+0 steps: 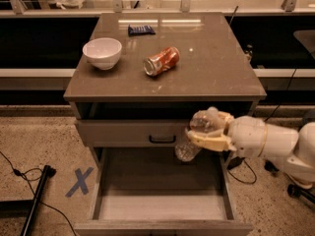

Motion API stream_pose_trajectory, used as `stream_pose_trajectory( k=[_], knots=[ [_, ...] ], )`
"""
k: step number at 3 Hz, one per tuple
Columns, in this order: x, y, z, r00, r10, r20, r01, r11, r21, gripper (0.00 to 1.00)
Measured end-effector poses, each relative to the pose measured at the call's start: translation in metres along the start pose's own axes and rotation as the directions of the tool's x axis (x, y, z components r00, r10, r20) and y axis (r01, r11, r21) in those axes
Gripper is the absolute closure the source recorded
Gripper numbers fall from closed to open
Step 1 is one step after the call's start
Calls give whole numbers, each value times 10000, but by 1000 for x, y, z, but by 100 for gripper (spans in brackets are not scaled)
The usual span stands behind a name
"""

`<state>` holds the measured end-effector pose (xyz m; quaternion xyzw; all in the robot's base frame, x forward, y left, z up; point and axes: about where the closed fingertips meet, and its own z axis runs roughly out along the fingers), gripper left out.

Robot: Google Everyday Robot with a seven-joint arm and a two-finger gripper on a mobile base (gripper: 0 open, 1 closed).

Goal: Place water bottle into middle drawer

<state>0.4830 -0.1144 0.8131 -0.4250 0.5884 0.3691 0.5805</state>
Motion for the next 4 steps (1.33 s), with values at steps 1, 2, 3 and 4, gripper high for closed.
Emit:
stream_pose_trajectory(
  k=[1,2,3,4],
  knots=[
    [5,8,8,9990,-435,132,438,9988,-221,100],
    [47,10,15,9992,-197,-345,176,9981,-590,100],
    [141,27,25,9939,-302,-1057,150,9899,-1413,100],
    [206,35,23,9842,-922,-1512,619,9791,-1936,100]
  ],
)
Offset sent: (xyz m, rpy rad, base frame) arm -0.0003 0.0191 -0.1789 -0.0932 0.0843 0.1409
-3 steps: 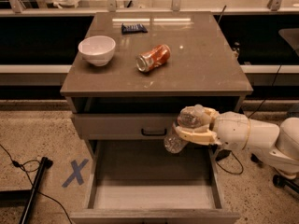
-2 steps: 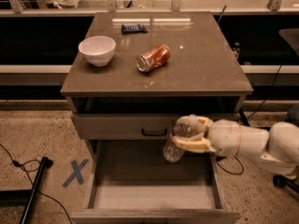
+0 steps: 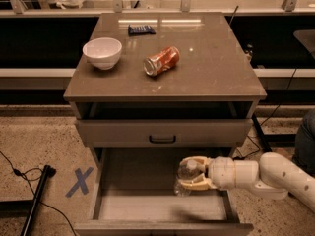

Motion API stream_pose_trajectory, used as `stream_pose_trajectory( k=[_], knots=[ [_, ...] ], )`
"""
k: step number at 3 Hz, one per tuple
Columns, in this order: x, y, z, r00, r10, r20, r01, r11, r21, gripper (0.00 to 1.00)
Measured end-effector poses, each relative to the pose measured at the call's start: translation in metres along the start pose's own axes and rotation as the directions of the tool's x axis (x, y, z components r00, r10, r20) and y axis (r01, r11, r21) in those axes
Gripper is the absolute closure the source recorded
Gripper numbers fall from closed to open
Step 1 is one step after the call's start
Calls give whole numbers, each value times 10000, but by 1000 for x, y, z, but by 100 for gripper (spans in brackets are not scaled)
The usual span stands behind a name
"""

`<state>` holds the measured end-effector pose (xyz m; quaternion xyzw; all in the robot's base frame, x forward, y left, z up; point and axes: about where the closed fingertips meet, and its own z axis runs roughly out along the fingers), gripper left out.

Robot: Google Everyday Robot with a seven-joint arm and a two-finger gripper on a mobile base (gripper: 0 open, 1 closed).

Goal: Place water bottle into middle drawer

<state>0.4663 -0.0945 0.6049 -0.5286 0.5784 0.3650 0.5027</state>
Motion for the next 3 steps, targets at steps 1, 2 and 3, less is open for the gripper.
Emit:
stream_pose_trajectory(
  k=[1,2,3],
  knots=[
    [4,2,1,10000,-74,-31,74,10000,-43,100],
    [16,3,6,9998,-142,-110,143,9998,131,100],
    [40,4,12,9983,-124,-567,137,9996,229,100]
  ],
)
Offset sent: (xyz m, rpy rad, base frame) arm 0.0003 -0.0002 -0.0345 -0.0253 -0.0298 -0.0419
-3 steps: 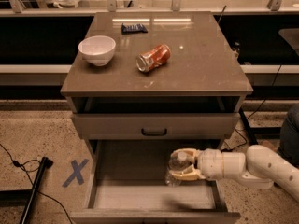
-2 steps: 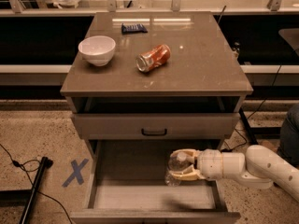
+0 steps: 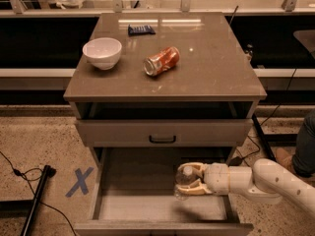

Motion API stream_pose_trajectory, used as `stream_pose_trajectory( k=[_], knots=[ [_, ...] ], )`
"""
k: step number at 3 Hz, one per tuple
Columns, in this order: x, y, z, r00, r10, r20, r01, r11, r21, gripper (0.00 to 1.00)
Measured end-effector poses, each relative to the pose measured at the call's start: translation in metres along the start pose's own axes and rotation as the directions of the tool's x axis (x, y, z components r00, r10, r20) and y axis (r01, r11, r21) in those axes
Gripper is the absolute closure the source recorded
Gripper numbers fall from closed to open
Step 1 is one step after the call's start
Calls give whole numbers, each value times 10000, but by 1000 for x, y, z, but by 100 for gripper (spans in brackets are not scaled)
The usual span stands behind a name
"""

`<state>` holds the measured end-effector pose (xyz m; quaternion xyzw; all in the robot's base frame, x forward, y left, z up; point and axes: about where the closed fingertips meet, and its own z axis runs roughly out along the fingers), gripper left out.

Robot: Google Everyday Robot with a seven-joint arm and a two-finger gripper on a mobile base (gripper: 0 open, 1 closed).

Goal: Place water bottle into middle drawer

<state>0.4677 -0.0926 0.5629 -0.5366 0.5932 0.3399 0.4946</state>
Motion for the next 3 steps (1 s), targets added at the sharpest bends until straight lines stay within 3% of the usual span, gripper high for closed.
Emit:
stream_pose_trajectory(
  k=[1,2,3],
  knots=[
    [13,0,2,9995,-182,-258,186,9997,167,100],
    [30,0,5,9996,-284,42,282,9992,281,100],
    [54,3,13,9987,-8,508,0,9999,168,100]
  ],
)
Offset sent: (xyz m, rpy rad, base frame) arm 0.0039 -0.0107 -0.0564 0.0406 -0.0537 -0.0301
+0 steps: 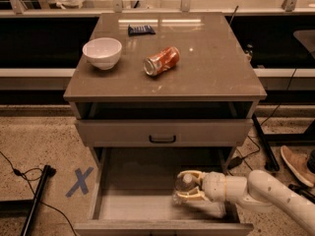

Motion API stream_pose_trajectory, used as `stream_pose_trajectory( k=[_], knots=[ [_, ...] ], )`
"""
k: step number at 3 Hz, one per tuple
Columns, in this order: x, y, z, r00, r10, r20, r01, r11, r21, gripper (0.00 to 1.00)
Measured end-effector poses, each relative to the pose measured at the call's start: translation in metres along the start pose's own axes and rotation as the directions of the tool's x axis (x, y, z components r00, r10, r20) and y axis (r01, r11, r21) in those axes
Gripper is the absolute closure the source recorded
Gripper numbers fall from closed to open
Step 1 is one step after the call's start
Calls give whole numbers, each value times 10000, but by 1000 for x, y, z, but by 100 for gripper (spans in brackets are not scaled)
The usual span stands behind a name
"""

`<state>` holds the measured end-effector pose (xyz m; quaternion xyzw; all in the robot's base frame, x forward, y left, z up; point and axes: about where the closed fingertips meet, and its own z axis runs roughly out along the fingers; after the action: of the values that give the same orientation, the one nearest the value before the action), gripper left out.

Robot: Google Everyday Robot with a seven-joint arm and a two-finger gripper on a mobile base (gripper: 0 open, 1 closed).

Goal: Place water bottle into middle drawer

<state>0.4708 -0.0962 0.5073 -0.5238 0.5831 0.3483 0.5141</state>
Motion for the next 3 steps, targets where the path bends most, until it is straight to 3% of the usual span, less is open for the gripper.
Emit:
stream_pose_trajectory(
  k=[1,3],
  knots=[
    [15,3,7,10000,-53,37,54,9997,-239,83],
    [21,5,10,9999,-164,-31,163,9997,-207,37]
  ],
)
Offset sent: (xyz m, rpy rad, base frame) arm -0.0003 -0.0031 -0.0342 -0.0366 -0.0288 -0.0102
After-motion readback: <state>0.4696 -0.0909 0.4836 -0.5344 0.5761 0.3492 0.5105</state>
